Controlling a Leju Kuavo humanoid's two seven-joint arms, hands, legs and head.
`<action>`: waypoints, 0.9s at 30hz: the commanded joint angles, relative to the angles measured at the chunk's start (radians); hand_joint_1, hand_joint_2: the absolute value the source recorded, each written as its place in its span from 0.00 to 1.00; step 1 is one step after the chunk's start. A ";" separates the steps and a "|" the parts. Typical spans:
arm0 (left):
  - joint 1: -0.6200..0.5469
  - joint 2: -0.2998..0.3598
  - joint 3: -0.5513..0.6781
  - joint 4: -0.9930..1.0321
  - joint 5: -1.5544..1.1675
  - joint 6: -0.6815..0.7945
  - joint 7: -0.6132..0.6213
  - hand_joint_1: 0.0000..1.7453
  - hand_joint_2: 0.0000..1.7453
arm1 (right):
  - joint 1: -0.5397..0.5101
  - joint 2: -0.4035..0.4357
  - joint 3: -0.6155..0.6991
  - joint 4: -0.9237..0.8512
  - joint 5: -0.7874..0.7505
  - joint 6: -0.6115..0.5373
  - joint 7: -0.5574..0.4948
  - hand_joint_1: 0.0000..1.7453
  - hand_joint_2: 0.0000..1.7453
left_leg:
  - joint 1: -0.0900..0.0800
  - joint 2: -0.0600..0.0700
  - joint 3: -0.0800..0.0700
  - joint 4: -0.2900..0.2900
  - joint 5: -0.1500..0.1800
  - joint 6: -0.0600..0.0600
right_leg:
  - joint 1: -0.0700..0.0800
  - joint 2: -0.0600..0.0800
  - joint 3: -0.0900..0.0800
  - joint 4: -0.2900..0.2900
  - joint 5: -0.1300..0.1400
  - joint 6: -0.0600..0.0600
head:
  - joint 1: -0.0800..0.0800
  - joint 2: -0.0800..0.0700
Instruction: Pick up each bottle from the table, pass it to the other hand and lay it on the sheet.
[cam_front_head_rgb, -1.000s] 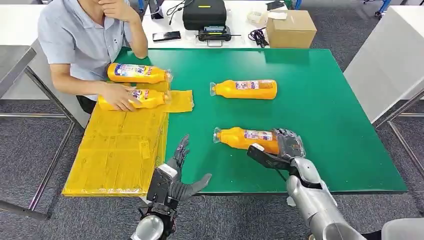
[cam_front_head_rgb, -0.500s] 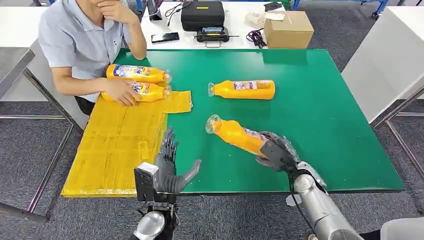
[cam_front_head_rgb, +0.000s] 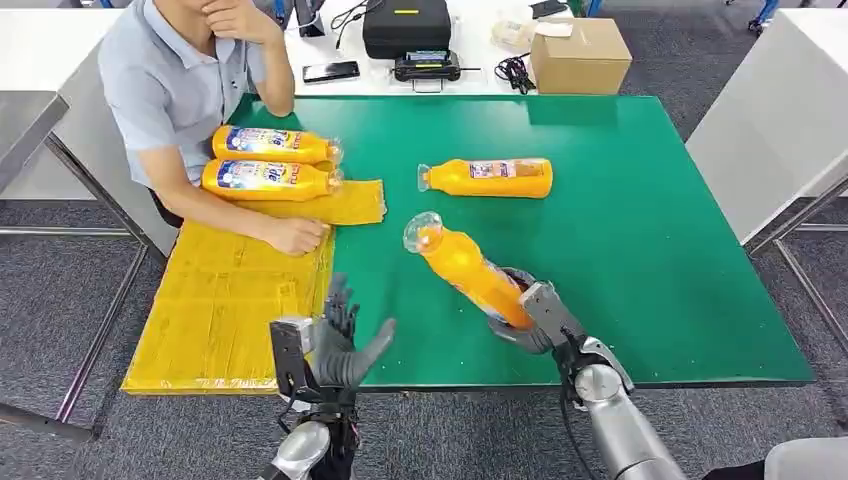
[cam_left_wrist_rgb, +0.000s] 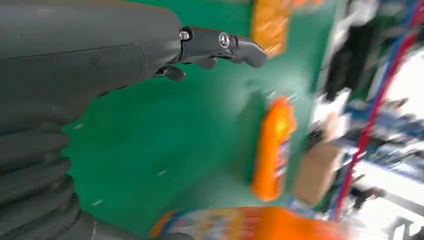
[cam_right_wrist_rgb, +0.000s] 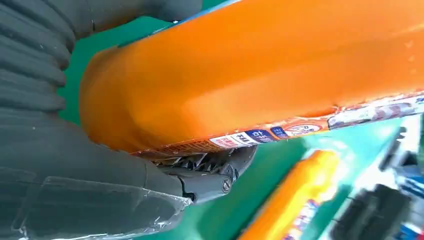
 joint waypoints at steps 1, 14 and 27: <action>-0.090 0.041 -0.105 0.165 -0.026 -0.021 0.026 0.00 1.00 | -0.036 0.034 0.119 -0.002 -0.002 0.001 0.008 1.00 1.00 | 0.001 0.002 0.004 -0.001 -0.002 -0.002 | 0.001 0.002 0.004 -0.001 -0.001 -0.002 | 0.000 0.000; -0.134 0.032 -0.128 0.186 -0.115 -0.040 0.026 0.00 1.00 | -0.153 0.077 0.297 0.150 0.047 -0.049 0.030 1.00 1.00 | 0.000 0.001 0.000 -0.001 -0.001 -0.001 | 0.000 0.002 0.000 -0.001 0.000 -0.001 | 0.000 0.000; -0.126 0.021 -0.055 0.077 -0.019 -0.064 0.007 0.00 1.00 | -0.153 0.104 0.354 0.157 0.042 -0.070 0.024 1.00 1.00 | 0.001 0.001 0.000 0.000 -0.001 -0.002 | 0.001 0.001 0.000 0.000 -0.001 -0.002 | 0.000 0.000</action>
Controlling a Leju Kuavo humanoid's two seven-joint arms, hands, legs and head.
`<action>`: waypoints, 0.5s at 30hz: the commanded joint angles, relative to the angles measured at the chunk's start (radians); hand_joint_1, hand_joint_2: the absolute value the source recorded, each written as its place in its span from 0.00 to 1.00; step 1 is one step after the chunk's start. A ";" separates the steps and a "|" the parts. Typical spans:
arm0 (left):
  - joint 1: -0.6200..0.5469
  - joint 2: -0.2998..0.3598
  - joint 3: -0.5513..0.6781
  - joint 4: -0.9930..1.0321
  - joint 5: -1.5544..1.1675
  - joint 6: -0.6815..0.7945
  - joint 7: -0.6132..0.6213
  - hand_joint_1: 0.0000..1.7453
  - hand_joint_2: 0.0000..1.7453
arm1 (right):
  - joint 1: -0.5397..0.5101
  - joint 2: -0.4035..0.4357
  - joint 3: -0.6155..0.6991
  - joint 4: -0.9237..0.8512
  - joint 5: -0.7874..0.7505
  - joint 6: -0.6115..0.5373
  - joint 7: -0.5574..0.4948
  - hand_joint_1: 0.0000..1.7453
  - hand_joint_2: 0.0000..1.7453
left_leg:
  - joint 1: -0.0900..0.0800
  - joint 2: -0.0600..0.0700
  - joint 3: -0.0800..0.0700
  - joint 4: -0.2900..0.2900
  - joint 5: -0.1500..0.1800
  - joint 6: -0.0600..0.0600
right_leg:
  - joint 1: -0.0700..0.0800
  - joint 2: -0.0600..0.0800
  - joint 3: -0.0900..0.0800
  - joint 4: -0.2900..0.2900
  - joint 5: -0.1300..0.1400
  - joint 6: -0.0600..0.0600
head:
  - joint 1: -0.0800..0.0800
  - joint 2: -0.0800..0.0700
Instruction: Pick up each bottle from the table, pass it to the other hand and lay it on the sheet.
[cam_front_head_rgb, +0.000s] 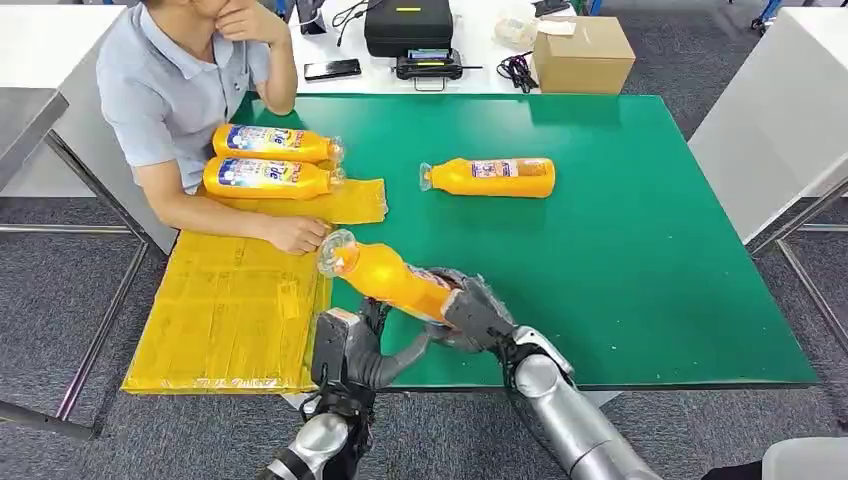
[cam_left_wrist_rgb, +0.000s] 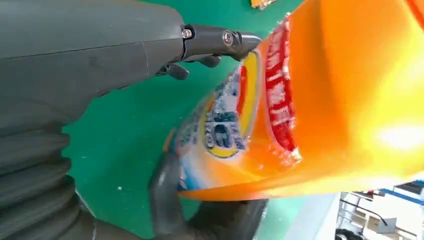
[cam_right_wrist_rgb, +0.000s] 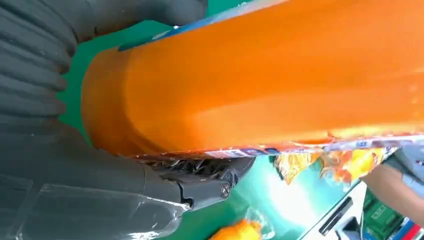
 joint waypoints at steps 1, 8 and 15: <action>-0.016 0.004 0.068 -0.058 0.088 0.004 -0.006 0.00 1.00 | -0.046 0.021 0.086 0.072 -0.006 -0.007 -0.012 1.00 1.00 | 0.001 0.003 0.003 0.000 -0.001 -0.002 | 0.001 0.002 0.002 0.000 -0.001 -0.002 | 0.000 0.000; 0.009 0.002 0.077 -0.144 0.159 0.009 -0.008 0.00 1.00 | -0.039 0.025 0.109 0.076 -0.011 -0.022 -0.017 1.00 1.00 | 0.001 0.002 0.004 0.000 -0.002 -0.002 | 0.001 0.001 0.003 0.000 -0.001 -0.002 | 0.000 0.000; -0.002 0.007 0.065 -0.136 0.159 0.015 -0.012 0.00 1.00 | -0.041 0.029 0.120 0.083 -0.008 -0.028 -0.017 1.00 1.00 | 0.000 0.001 0.002 -0.001 -0.001 -0.001 | 0.000 0.000 0.002 -0.001 0.000 -0.002 | 0.000 0.000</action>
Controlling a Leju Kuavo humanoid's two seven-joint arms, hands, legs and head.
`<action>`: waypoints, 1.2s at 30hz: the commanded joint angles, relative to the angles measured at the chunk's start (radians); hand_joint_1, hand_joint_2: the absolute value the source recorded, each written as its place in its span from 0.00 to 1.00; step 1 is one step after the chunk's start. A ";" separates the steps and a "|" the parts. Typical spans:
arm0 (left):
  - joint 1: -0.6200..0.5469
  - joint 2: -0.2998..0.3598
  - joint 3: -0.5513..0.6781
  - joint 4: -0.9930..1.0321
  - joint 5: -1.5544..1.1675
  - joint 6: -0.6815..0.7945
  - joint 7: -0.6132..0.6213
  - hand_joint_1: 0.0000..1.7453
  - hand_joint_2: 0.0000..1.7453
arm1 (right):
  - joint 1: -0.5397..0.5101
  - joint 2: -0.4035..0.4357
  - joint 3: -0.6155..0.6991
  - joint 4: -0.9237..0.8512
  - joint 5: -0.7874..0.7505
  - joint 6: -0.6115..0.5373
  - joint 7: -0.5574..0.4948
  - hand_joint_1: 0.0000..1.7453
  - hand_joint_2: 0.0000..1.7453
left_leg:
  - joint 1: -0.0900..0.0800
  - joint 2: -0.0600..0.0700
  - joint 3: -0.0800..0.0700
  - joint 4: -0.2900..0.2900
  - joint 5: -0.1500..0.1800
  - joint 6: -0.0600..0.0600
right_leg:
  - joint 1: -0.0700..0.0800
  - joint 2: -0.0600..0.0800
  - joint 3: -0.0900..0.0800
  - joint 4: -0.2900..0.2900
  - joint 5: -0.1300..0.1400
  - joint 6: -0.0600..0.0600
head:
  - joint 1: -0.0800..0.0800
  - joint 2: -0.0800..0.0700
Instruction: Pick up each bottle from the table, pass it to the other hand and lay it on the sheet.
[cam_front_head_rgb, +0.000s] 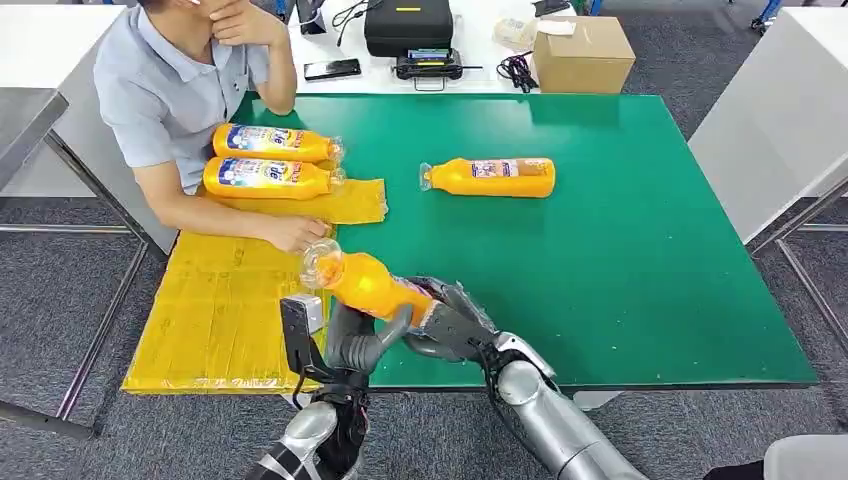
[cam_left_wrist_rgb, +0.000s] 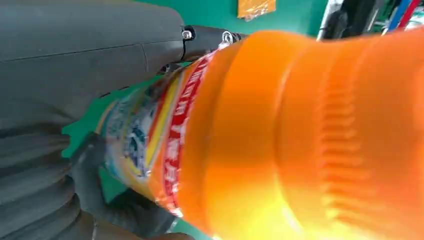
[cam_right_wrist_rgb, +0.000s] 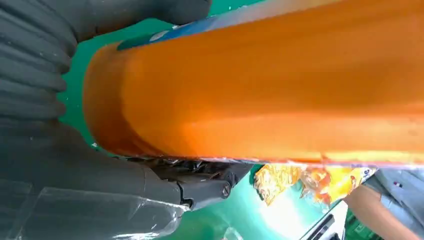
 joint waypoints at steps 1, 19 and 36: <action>-0.022 0.016 0.009 -0.007 0.007 0.004 -0.002 0.00 1.00 | -0.038 0.003 0.052 0.066 0.001 -0.006 0.000 1.00 1.00 | 0.000 0.001 0.002 0.000 -0.001 -0.001 | 0.000 0.001 0.002 0.000 0.000 -0.002 | 0.000 0.000; -0.053 0.026 -0.040 0.060 -0.091 0.040 -0.051 1.00 1.00 | -0.055 0.011 0.048 0.090 -0.034 -0.004 0.016 0.00 1.00 | 0.001 0.002 0.004 0.000 -0.002 -0.002 | 0.001 0.001 0.004 0.000 -0.001 -0.002 | 0.000 0.000; 0.050 0.078 0.133 -0.172 -0.840 0.209 -0.085 1.00 1.00 | 0.061 -0.022 -0.016 0.067 0.221 -0.332 0.035 0.00 1.00 | 0.001 0.001 0.004 -0.001 -0.001 -0.002 | 0.001 0.001 0.004 -0.001 -0.001 -0.002 | 0.000 0.000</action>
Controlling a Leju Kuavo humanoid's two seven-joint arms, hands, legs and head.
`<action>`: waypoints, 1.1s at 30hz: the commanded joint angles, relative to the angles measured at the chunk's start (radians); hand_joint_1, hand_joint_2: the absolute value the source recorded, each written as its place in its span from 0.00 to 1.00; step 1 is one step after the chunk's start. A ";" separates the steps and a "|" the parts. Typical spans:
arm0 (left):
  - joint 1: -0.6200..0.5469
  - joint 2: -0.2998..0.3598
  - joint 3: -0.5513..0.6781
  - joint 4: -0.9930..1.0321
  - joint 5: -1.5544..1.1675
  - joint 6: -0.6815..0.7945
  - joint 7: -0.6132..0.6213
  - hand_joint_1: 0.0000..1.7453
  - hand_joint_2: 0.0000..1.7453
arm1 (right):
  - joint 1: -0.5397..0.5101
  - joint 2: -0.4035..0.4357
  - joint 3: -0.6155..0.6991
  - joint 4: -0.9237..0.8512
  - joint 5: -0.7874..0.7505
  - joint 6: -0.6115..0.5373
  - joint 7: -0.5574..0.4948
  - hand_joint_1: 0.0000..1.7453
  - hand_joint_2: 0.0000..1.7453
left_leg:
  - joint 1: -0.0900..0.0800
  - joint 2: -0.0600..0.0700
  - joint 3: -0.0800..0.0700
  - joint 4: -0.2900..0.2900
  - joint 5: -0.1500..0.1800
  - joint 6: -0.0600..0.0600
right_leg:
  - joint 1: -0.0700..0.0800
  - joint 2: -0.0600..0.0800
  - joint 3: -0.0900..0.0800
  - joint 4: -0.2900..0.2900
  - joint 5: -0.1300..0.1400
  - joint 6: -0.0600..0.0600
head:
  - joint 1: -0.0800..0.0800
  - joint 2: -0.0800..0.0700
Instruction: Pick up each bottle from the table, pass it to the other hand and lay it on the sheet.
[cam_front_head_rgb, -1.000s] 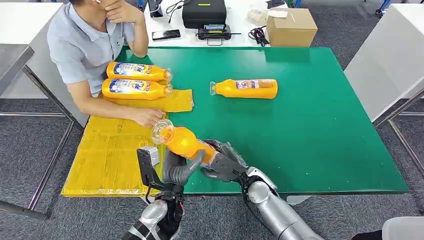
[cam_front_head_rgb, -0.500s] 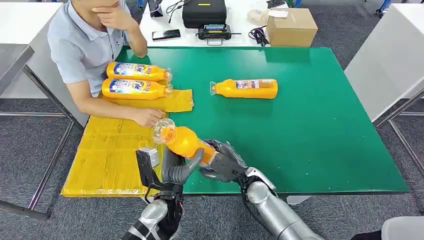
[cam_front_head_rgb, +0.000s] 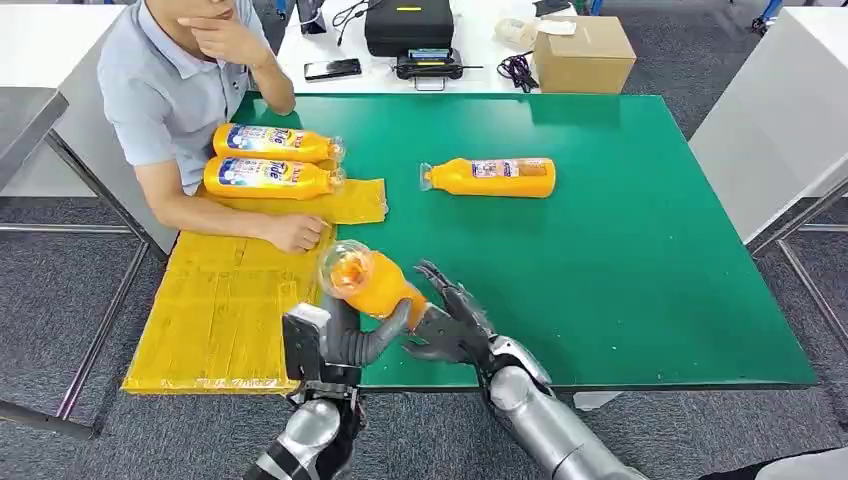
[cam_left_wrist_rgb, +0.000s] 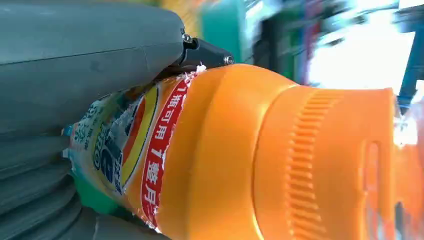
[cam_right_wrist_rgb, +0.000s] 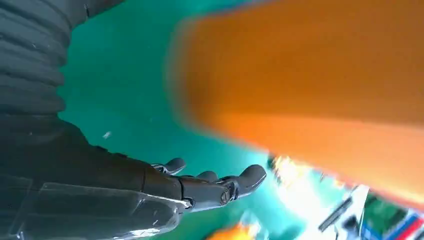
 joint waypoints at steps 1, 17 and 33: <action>0.047 0.055 0.136 -0.111 -0.413 0.044 0.012 1.00 1.00 | 0.054 -0.034 -0.040 0.006 0.143 -0.134 0.010 0.00 1.00 | 0.000 0.001 0.003 -0.001 -0.001 -0.001 | 0.001 0.001 0.003 -0.001 -0.001 -0.002 | 0.000 0.000; 0.114 -0.030 0.571 -0.325 -1.536 0.045 0.151 1.00 1.00 | 0.125 -0.034 -0.152 -0.143 0.301 -0.248 0.040 0.00 1.00 | 0.001 0.003 0.003 0.001 -0.002 -0.002 | 0.001 0.002 0.002 0.001 -0.002 -0.003 | 0.001 0.000; -0.291 0.211 0.153 0.477 -1.623 -0.164 0.752 1.00 1.00 | 0.148 0.011 -0.238 -0.154 0.288 -0.117 -0.001 0.00 1.00 | 0.002 0.000 0.001 -0.001 0.002 -0.002 | 0.001 0.000 0.001 -0.001 0.001 -0.001 | 0.001 0.000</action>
